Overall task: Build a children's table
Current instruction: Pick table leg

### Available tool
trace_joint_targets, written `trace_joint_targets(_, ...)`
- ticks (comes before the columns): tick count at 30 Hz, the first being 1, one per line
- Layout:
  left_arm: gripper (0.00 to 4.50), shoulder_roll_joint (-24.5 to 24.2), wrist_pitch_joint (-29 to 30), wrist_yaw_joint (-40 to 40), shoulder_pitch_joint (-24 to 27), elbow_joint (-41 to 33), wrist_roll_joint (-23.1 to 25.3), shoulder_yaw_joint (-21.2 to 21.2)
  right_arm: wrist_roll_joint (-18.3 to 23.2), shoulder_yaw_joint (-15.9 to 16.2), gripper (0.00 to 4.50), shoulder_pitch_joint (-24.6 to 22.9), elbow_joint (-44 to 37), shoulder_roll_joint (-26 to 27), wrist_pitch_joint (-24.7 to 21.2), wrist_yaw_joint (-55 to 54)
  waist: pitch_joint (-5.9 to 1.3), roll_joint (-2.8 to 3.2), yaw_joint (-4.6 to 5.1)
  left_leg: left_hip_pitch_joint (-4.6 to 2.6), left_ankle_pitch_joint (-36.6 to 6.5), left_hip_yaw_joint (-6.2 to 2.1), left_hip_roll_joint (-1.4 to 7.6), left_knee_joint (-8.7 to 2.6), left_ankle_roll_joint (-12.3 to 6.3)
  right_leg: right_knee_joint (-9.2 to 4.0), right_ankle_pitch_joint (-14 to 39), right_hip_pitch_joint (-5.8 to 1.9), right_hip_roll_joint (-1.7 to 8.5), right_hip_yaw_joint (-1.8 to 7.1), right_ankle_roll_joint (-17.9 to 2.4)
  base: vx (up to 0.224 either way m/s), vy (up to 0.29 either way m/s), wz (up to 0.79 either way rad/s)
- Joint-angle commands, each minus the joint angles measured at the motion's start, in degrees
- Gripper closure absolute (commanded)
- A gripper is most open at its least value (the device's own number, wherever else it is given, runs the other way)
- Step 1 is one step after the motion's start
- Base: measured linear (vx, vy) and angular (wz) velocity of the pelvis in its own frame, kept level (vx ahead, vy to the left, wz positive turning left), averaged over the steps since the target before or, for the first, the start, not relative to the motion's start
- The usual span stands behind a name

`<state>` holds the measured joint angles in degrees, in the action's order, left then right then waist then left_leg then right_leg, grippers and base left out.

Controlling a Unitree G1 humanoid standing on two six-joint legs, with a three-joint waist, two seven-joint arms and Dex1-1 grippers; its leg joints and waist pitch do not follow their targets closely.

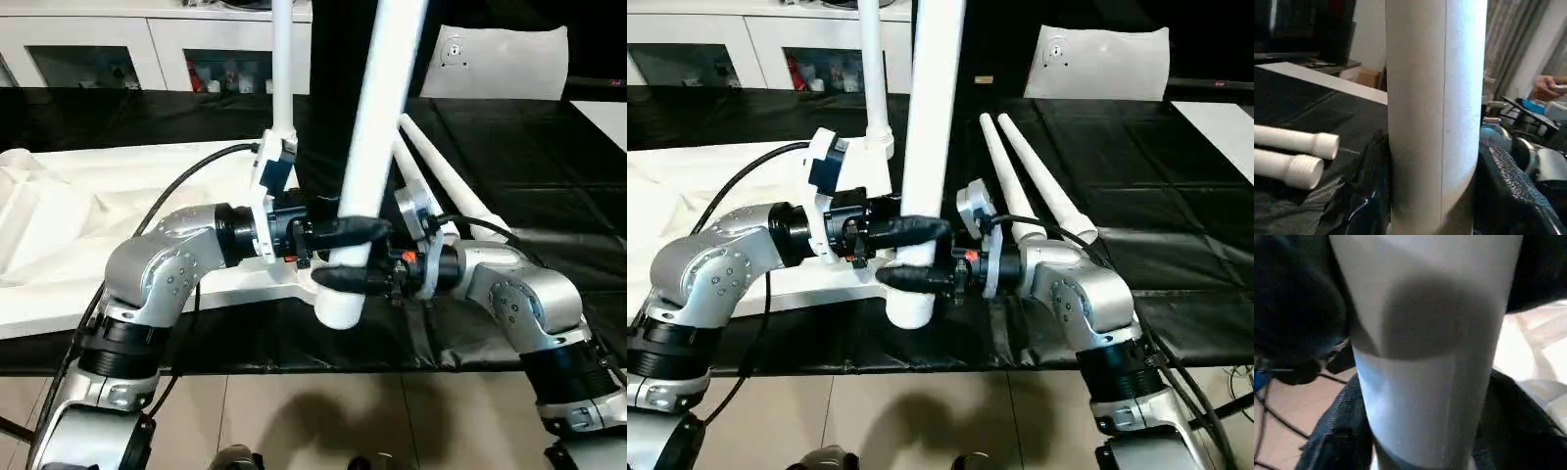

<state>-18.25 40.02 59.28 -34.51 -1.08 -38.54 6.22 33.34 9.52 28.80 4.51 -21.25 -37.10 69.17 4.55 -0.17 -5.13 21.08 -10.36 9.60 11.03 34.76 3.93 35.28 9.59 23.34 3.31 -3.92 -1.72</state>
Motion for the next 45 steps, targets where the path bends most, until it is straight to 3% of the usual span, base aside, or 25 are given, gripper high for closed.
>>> trace_joint_targets(1,2.59,-0.58,0.34,0.99,-1.58,-1.11,-0.29,0.62,0.63,0.46,1.96,0.63,-1.61,-0.86,-0.67,1.09,-5.06,-0.38,-0.14,-0.23,-6.60,-0.22,1.55,-3.45,-1.60,-4.23,15.86,-3.66,4.09,2.68,-8.66,0.000,0.000,0.00)
trace_joint_targets(6,2.59,-0.95,0.34,2.09,-1.79,-1.00,-0.37,0.89,1.10,0.92,2.46,0.29,-2.01,-1.81,-2.01,3.08,-5.04,-0.38,-0.19,-0.22,-6.56,-0.21,1.56,-3.43,-1.42,-4.30,16.23,-3.64,4.11,2.70,-8.57,0.000,0.000,0.00)
trace_joint_targets(23,2.59,-0.63,0.16,1.38,-1.86,-1.41,0.19,0.81,2.44,1.12,2.59,-0.15,-2.36,-2.03,-3.89,4.02,-5.11,-0.29,-0.26,-0.22,-6.61,-0.21,1.52,-3.35,-1.24,-4.29,16.44,-3.65,4.08,2.66,-8.55,0.000,0.000,0.00)
trace_joint_targets(26,2.59,-0.51,2.85,1.56,-1.74,-2.57,-2.52,-0.09,2.20,1.15,2.59,-0.44,-2.37,-1.94,-3.74,3.79,-5.13,-0.19,-0.28,-0.23,-6.43,-0.22,1.50,-3.33,-1.24,-4.19,15.85,-3.63,4.04,2.65,-8.84,0.000,0.000,0.00)
trace_joint_targets(27,2.03,-0.56,3.72,2.19,-1.53,-3.44,-3.92,-0.44,2.13,1.16,2.59,-0.55,-2.39,-1.88,-3.70,3.71,-5.16,-0.26,-0.25,-0.22,-6.47,-0.17,1.48,-3.29,-1.19,-4.14,15.62,-3.65,4.04,2.65,-9.07,0.000,0.000,0.00)
trace_joint_targets(36,1.28,2.81,8.11,-0.10,-0.25,-6.51,-11.36,-3.40,1.55,0.93,2.59,-1.76,-2.76,-1.15,-2.93,2.04,-5.10,-0.06,-0.39,-0.20,-7.30,-0.24,1.50,-3.26,-1.09,-4.37,16.30,-3.61,4.02,2.55,-9.31,0.000,0.000,0.00)
trace_joint_targets(37,1.17,3.84,8.36,-1.30,-0.10,-6.79,-12.21,-4.03,1.05,1.12,2.59,-2.14,-2.84,-1.10,-2.61,1.41,-5.12,0.18,-0.43,-0.18,-7.36,-0.31,1.46,-3.27,-1.03,-4.29,16.41,-3.65,3.98,2.51,-9.25,0.000,0.000,0.00)
trace_joint_targets(41,0.91,8.56,8.55,-7.08,0.05,-6.61,-16.60,-7.74,2.34,0.06,2.59,-3.43,-3.73,-0.23,-3.85,-0.68,-5.06,0.14,-0.50,-0.13,-8.61,-0.31,1.41,-3.23,-0.77,-4.71,17.59,-3.78,3.95,2.38,-9.28,0.000,0.000,0.00)
trace_joint_targets(43,0.67,13.16,7.94,-13.84,-0.48,-4.74,-22.11,-12.88,3.37,-0.74,2.59,-4.39,-4.98,0.46,-4.38,-1.83,-5.02,0.14,-0.50,-0.15,-9.26,-0.29,1.36,-3.17,-0.77,-4.89,18.23,-3.77,3.92,2.32,-9.08,0.000,0.000,0.00)
trace_joint_targets(45,0.45,14.48,7.56,-15.90,-0.43,-4.35,-24.00,-14.48,4.03,-1.35,2.59,-4.90,-5.49,1.01,-4.48,-2.42,-5.01,0.26,-0.62,-0.16,-9.63,-0.35,1.27,-3.14,-0.88,-5.06,19.41,-3.79,3.86,2.21,-8.59,0.000,0.000,0.00)
